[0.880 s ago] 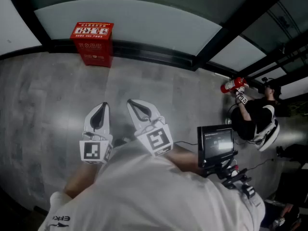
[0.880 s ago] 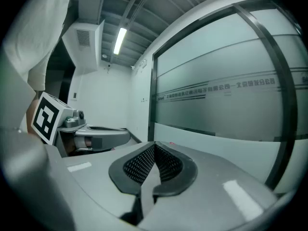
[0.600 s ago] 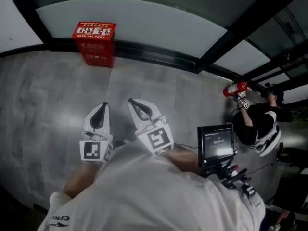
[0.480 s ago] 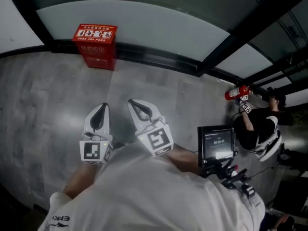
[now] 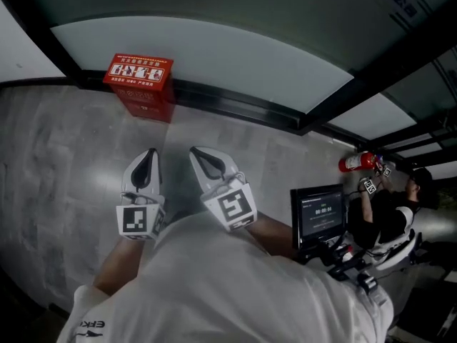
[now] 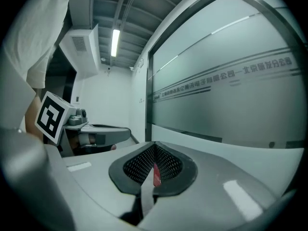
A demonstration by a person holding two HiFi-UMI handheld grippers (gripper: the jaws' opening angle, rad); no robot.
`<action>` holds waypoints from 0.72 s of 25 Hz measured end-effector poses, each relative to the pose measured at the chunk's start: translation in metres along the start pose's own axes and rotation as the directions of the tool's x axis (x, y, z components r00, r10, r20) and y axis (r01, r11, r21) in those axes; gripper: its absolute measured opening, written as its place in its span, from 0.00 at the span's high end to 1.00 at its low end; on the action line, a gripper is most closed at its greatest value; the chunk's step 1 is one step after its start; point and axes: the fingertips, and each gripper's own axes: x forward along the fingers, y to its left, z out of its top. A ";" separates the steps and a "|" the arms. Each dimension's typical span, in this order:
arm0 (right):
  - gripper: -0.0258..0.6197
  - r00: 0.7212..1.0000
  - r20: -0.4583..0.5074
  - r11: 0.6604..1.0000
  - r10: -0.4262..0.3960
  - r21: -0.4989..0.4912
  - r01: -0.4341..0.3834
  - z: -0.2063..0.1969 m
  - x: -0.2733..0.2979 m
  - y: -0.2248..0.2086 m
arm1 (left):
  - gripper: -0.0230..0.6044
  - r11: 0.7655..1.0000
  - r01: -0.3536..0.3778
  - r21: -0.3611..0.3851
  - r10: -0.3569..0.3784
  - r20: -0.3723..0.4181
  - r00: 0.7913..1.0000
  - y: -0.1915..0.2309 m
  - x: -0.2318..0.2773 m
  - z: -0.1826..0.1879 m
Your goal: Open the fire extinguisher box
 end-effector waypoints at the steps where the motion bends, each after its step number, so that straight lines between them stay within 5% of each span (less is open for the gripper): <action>1: 0.94 1.000 -0.006 1.000 0.005 -0.003 -0.005 -0.001 0.005 -0.009 | 0.96 1.000 -0.011 -0.003 0.011 -0.004 1.000 0.001 0.009 -0.001; 18: 0.94 0.995 -0.101 1.000 -0.005 0.007 0.006 -0.010 0.138 -0.085 | 0.96 0.986 -0.160 -0.036 0.161 0.015 0.987 0.089 0.100 -0.004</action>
